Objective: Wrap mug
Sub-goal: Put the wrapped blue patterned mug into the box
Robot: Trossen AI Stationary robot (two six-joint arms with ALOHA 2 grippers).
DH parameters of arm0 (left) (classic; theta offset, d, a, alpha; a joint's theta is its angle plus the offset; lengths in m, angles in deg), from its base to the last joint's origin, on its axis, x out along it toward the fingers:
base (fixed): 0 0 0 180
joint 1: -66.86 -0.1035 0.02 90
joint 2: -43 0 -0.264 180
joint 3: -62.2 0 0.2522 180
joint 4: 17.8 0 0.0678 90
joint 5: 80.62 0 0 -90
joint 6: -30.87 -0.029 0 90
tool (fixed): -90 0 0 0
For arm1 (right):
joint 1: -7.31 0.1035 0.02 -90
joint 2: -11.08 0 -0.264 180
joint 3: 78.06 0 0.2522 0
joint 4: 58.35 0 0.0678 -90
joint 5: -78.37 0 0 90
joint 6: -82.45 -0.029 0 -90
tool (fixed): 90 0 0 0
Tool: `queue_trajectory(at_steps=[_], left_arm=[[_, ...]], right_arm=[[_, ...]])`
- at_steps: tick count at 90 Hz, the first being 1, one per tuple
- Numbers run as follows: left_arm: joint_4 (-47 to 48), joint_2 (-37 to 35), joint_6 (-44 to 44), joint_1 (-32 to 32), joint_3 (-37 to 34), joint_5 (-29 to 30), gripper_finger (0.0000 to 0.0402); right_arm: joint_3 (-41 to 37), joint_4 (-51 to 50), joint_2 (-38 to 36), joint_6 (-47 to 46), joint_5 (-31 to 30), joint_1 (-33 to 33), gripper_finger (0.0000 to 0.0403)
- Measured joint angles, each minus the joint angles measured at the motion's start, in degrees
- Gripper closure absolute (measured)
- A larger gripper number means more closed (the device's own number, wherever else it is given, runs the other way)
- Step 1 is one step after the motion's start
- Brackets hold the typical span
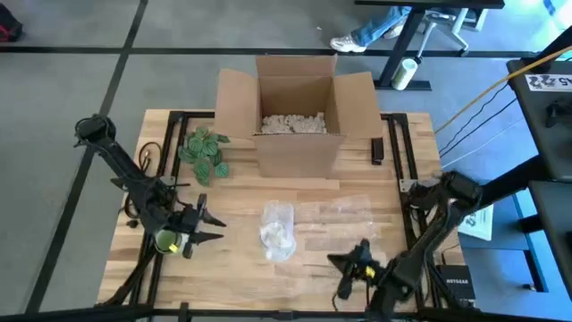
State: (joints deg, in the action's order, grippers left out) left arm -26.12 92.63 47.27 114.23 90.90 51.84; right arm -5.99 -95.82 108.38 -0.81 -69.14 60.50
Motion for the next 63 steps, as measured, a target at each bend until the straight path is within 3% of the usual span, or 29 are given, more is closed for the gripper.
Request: queue_trajectory(at_steps=[17, 25, 39, 63], left_arm=[[0.92, 0.0, -0.37, -8.62, -0.5, -7.9, 0.0273], [1.64, 0.0, -0.6, -12.6, -0.57, -10.76, 0.0273], [1.69, -0.71, -3.59, -17.65, -0.57, -13.77, 0.0273], [1.72, -3.58, -4.87, -23.81, -0.57, -18.62, 0.0273]], right_arm=[[-12.56, 22.47, -12.75, 30.16, 16.86, -11.5, 0.0403], [-16.77, 27.24, -18.07, 38.78, 25.05, -18.42, 0.0403], [-17.05, 23.34, -23.71, 45.76, 37.74, -29.76, 0.0402], [-3.66, 0.2, -22.06, 52.62, 46.63, -39.66, 0.0388]])
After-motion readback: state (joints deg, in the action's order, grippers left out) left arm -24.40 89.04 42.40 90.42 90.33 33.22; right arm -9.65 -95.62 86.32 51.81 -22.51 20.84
